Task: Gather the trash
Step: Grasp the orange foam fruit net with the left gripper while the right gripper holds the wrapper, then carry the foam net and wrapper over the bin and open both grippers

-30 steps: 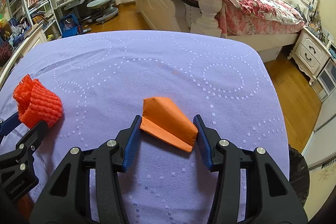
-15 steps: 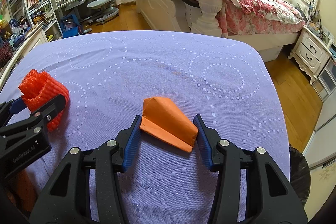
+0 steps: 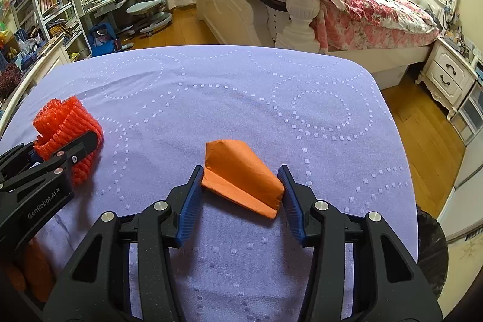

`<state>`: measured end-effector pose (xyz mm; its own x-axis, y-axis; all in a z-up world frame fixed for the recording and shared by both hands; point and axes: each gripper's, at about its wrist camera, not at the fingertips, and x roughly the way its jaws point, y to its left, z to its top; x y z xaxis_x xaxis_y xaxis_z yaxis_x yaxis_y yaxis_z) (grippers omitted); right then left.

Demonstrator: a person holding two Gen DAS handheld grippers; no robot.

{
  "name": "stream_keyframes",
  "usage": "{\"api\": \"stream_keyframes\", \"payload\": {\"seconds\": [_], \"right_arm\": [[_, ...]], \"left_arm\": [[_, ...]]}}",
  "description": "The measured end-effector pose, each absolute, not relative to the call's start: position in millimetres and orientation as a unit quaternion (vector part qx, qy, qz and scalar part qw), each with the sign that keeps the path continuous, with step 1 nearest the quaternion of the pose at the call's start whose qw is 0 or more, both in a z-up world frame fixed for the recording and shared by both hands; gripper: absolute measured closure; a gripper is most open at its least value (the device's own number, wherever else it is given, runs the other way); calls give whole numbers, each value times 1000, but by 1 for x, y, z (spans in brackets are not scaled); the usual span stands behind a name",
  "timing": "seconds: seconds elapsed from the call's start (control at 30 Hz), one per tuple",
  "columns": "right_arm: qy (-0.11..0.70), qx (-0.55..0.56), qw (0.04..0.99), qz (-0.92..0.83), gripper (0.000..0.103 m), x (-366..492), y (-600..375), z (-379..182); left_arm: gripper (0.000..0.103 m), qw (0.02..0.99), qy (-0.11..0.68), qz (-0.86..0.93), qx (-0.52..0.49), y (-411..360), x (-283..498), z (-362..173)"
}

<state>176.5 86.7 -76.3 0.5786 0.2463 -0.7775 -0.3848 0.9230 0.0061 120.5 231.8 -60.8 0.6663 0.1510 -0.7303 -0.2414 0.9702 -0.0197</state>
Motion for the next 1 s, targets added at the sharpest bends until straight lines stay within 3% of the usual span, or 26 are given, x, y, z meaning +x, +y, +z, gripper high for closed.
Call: {"api": "stream_keyframes", "payload": {"seconds": [1.0], "right_arm": [[382, -43, 906, 177, 55, 63, 5, -49]], "left_arm": [[60, 928, 362, 79, -36, 146, 45, -35]]}}
